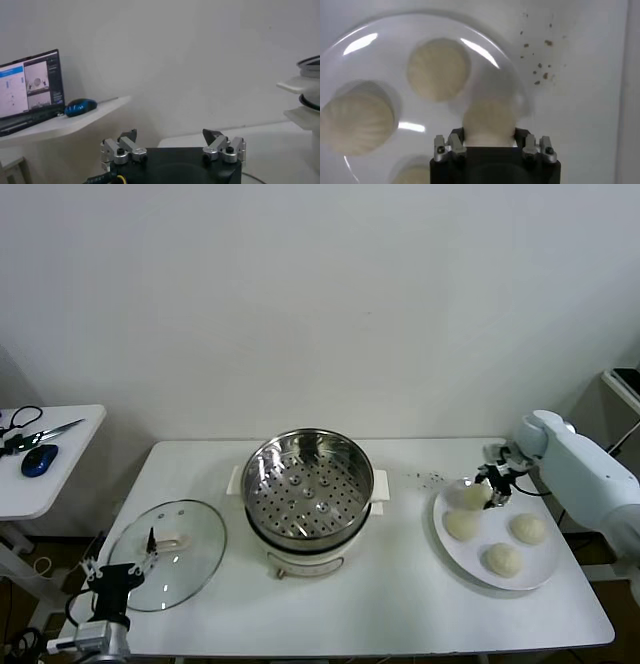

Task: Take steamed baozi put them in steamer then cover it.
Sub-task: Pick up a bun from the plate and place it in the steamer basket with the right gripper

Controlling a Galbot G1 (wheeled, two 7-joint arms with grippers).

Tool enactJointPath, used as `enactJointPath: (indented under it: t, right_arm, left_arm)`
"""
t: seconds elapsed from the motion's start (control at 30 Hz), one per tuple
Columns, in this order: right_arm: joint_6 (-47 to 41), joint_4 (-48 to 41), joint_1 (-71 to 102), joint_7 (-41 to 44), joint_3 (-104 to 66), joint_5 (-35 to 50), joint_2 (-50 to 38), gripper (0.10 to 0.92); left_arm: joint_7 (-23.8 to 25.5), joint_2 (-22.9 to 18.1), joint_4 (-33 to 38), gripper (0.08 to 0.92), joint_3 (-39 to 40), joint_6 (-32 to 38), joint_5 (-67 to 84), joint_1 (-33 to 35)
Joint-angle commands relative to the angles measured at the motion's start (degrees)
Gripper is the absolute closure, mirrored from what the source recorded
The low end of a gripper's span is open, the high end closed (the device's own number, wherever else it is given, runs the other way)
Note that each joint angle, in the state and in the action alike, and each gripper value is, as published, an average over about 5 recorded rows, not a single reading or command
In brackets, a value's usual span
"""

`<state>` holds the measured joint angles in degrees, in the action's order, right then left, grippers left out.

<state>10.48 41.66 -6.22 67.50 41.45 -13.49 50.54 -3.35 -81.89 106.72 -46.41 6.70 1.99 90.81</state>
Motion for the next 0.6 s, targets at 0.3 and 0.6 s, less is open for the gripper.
enactJointPath:
  t: [0.3, 0.6]
  right_arm:
    - [10.1, 11.8, -31.5, 4.9, 24.6, 13.9, 9.7, 0.367]
    - [17.1, 15.5, -33.1, 5.1, 26.1, 10.4, 23.3, 0.356]
  left_arm:
    - [0.2, 0.1, 0.8, 0.177, 0.1, 0.1, 0.4, 1.0]
    - [0.4, 0.3, 0.8, 0.177, 0.5, 0.3, 0.8, 2.1]
